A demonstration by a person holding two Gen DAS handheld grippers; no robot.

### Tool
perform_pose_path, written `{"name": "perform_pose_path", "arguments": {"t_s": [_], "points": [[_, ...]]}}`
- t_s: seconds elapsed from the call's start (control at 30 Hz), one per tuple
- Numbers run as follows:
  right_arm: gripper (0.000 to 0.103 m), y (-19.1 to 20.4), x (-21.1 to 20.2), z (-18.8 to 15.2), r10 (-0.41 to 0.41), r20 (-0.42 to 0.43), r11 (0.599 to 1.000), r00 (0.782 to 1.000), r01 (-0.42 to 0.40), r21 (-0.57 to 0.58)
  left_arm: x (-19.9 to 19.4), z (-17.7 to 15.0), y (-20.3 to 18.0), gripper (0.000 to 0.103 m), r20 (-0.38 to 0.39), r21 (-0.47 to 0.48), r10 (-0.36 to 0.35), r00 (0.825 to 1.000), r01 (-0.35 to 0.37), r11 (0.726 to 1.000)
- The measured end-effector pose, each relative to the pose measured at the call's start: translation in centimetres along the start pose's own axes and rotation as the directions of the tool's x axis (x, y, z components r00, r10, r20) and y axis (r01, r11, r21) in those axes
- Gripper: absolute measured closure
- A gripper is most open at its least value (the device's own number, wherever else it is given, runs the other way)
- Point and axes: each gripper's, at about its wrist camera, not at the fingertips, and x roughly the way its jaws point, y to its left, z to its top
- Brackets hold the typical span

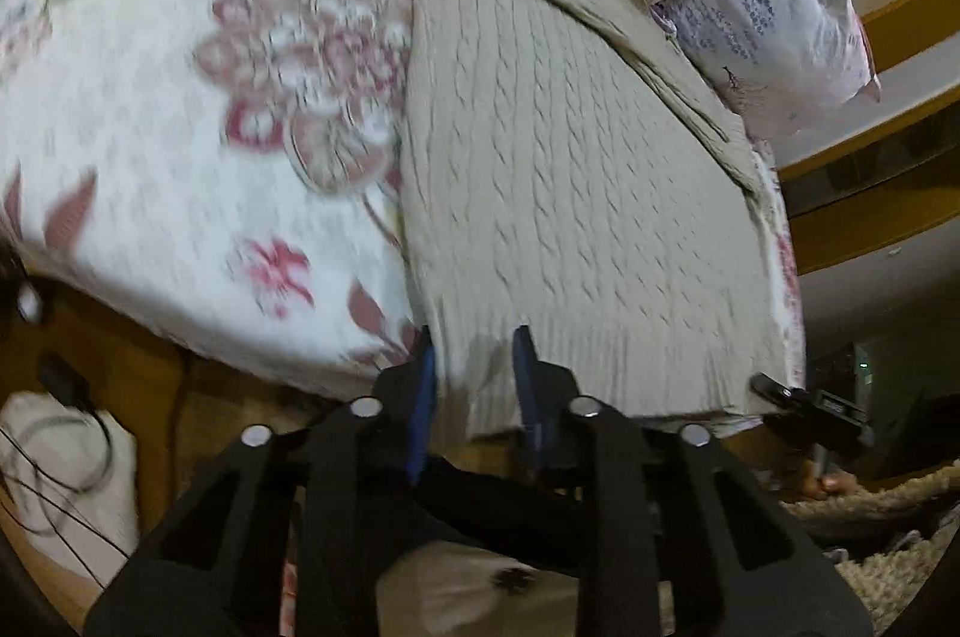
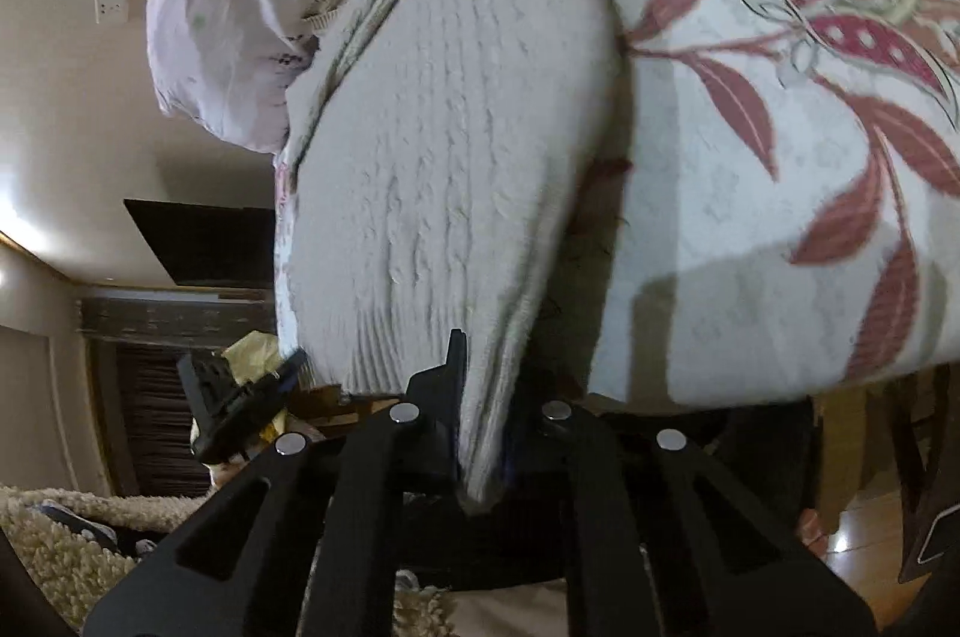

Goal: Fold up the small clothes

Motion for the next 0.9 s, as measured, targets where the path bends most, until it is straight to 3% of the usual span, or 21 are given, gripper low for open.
{"name": "perform_pose_path", "arguments": {"t_s": [0.03,0.1,0.2,0.33,0.43,0.5,0.53,0.57,0.6,0.63,0.7,0.8,0.9], "points": [[0.094,0.3,0.0,0.2,0.002,0.01,1.0,1.0,-0.002,-0.001,0.2,-0.1,0.0,0.094,-0.017,-0.011,-0.017,1.0,0.017,1.0],[0.094,1.4,-0.5,0.9,0.021,0.04,0.999,0.999,-0.019,-0.03,0.8,0.6,-0.5,0.096,-0.032,-0.015,-0.043,0.999,0.043,0.999],[0.094,3.8,-1.7,3.7,0.074,0.124,0.996,0.99,-0.066,-0.067,0.3,3.6,-2.0,0.096,0.021,0.018,-0.111,0.994,0.11,0.994],[0.094,7.5,-3.5,11.1,0.138,0.283,0.986,0.949,-0.104,-0.131,-0.8,11.8,-4.7,0.097,0.162,0.113,-0.142,0.977,0.124,0.986],[0.094,10.2,-3.4,16.7,0.136,0.375,0.983,0.917,-0.078,-0.166,-0.9,19.7,-6.7,0.096,0.293,0.169,-0.135,0.946,0.088,0.982],[0.093,11.3,-2.9,21.6,0.087,0.434,0.986,0.897,-0.016,-0.164,0.1,24.2,-7.9,0.091,0.359,0.164,-0.103,0.928,0.046,0.985],[0.084,11.0,-2.8,23.5,0.065,0.445,0.99,0.893,-0.003,-0.14,0.6,25.8,-8.0,0.073,0.374,0.155,-0.082,0.924,0.025,0.988],[0.057,10.9,-1.7,26.0,0.017,0.443,0.996,0.896,0.024,-0.086,1.6,27.6,-8.0,0.058,0.369,0.131,-0.03,0.929,-0.02,0.991],[0.037,10.8,-1.3,27.1,-0.032,0.441,0.997,0.897,0.056,-0.043,2.2,28.5,-7.7,0.03,0.359,0.107,0.03,0.933,-0.074,0.991],[0.029,10.6,-1.2,27.6,-0.065,0.441,0.997,0.895,0.077,-0.01,2.6,29.0,-7.3,0.024,0.349,0.087,0.087,0.933,-0.125,0.988],[0.026,10.0,-1.2,26.7,-0.036,0.443,0.999,0.896,0.043,-0.006,3.0,28.4,-5.5,0.022,0.313,0.084,0.113,0.943,-0.146,0.986],[0.022,8.5,-1.1,24.6,-0.095,0.422,0.991,0.902,0.126,-0.045,4.4,27.2,-2.6,0.022,0.236,0.084,0.119,0.965,-0.142,0.986],[0.022,5.9,-0.6,23.3,-0.11,0.37,0.994,0.923,0.11,0.021,6.0,26.1,-0.3,0.027,0.151,0.025,0.031,0.988,-0.036,0.999]]}}
